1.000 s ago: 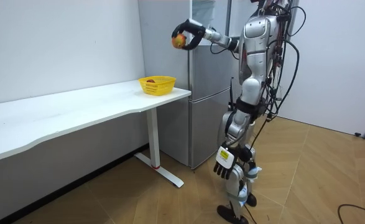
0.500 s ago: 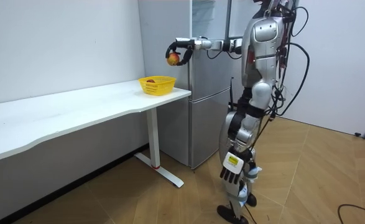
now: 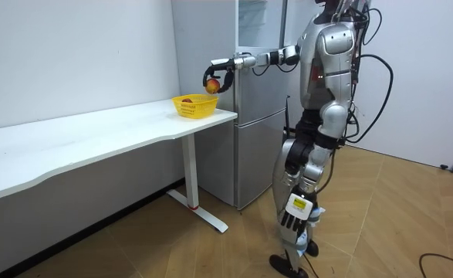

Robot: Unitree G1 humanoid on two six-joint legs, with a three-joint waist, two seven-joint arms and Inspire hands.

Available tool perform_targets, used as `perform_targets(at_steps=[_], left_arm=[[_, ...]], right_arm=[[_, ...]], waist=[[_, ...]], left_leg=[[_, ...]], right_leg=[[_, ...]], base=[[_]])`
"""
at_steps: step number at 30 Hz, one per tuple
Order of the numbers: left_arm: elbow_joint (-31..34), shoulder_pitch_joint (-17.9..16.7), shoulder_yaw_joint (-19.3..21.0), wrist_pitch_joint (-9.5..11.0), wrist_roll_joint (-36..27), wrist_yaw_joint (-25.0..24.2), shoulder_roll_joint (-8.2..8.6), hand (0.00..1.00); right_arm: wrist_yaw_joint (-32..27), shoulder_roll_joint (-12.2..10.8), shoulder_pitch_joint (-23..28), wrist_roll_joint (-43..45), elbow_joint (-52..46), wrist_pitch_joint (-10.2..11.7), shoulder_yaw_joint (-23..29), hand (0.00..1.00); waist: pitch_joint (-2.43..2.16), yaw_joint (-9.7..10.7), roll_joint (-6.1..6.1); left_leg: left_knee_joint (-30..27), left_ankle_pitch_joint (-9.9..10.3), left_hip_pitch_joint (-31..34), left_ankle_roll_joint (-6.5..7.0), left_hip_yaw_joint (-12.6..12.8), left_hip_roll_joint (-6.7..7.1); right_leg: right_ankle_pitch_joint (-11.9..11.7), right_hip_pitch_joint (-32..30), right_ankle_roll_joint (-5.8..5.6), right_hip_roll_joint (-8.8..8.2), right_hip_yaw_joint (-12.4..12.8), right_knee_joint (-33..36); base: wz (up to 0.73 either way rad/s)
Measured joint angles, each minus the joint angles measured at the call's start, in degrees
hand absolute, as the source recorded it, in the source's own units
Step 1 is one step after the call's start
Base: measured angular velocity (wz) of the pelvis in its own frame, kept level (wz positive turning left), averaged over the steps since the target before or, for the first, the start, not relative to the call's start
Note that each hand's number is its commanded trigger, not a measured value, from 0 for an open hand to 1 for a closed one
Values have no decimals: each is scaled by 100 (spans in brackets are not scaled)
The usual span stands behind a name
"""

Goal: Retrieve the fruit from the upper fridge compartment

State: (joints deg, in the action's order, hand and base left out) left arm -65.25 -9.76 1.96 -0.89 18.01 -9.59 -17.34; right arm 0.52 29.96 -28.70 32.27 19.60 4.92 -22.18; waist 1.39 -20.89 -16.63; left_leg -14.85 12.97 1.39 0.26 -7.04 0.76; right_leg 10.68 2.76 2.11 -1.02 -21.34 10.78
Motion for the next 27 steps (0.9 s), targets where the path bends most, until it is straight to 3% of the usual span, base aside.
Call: perform_targets(at_steps=[18,19,20,21,27], left_arm=[[1,6,7,-47,-30,-118,-62,0],[2,8,7,-47,-30,-118,-63,0],[2,9,7,-47,-30,-118,-63,0],[2,9,7,-47,-30,-118,-63,0],[5,21,6,-48,-28,-118,-59,0]], right_arm=[[-80,8,-220,-72,252,-126,-146,100],[-83,7,-223,-72,252,-126,-146,93],[-87,7,-224,-72,252,-127,-146,20],[-89,8,-224,-72,252,-128,-146,0],[-95,7,-236,-73,251,-129,-146,0]], waist=[[-13,-37,-48],[-11,-42,-46],[-9,-47,-44],[-9,-52,-43],[8,-135,-49]], left_leg=[[-9,-16,142,-26,-117,5],[-10,-15,147,-27,-112,5],[-10,-15,149,-27,-111,6],[-10,-15,150,-27,-111,6],[-10,-15,164,-27,-109,7]], right_leg=[[-4,-69,6,-32,-94,13],[-4,-73,6,-32,-93,13],[-4,-74,6,-33,-93,12],[-4,-75,6,-33,-93,12],[-4,-83,6,-33,-101,7]], base=[[2],[0],[0],[0],[0]])
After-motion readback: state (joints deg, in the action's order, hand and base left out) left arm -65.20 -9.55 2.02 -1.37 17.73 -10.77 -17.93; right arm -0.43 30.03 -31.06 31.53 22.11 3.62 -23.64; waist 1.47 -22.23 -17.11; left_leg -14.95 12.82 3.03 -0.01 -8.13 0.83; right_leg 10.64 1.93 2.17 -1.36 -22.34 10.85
